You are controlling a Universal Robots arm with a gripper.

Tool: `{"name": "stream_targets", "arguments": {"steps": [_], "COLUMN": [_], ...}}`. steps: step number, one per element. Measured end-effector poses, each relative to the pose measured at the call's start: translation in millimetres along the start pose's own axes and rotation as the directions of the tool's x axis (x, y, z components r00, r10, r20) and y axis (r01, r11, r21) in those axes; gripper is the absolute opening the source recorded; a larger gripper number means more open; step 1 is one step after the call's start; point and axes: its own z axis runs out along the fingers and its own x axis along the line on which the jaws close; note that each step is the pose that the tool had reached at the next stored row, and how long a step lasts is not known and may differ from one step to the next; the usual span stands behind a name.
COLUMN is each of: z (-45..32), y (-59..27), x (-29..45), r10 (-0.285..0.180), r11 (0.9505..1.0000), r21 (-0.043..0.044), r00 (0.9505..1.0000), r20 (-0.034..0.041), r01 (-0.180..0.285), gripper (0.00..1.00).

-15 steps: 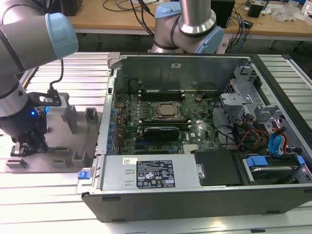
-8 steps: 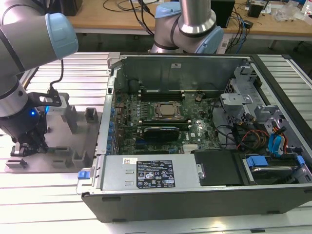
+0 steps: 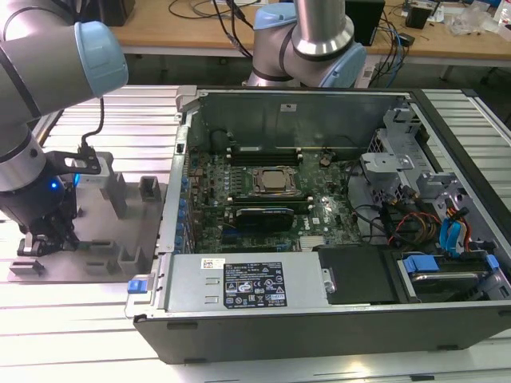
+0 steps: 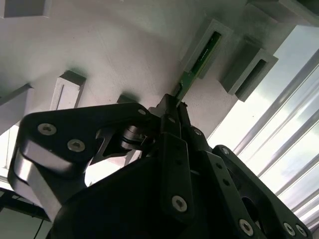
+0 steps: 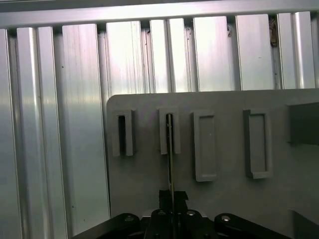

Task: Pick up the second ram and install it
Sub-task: 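Pick up the second ram and move it above second insertion slot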

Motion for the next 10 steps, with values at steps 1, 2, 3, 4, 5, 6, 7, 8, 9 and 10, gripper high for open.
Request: {"name": "stream_targets", "arguments": {"steps": [1, 2, 3, 4, 5, 6, 7, 8, 9, 10], "z": [-3.0, -5.6, -8.0, -10.5, -13.0, -15.8, -18.1, -20.4, -22.9, -25.5], "y": [0.1, 0.1, 0.2, 0.2, 0.2, 0.3, 0.3, 0.3, 0.4, 0.4], "x": [0.0, -0.1, -0.1, -0.1, -0.2, -0.2, -0.3, -0.3, -0.4, -0.4], "r10": [0.0, 0.0, 0.0, 0.0, 0.0, 0.0, 0.0, 0.0, 0.0, 0.0], "r11": [1.0, 1.0, 1.0, 1.0, 1.0, 1.0, 1.0, 1.0, 1.0, 1.0], "r21": [-0.0006, -0.0005, -0.0006, -0.0005, -0.0006, -0.0006, -0.0006, -0.0006, -0.0005, -0.0006], "r00": [1.0, 1.0, 1.0, 1.0, 1.0, 1.0, 1.0, 1.0, 1.0, 1.0], "r20": [-0.0006, -0.0005, -0.0006, -0.0005, -0.0006, -0.0006, -0.0006, -0.0006, -0.0006, -0.0006], "r01": [0.0, 0.0, 0.0, 0.0, 0.0, 0.0, 0.0, 0.0, 0.0, 0.0], "gripper": [0.11, 0.11, 0.11, 0.11, 0.11, 0.11, 0.11, 0.11, 0.11, 0.11]}}
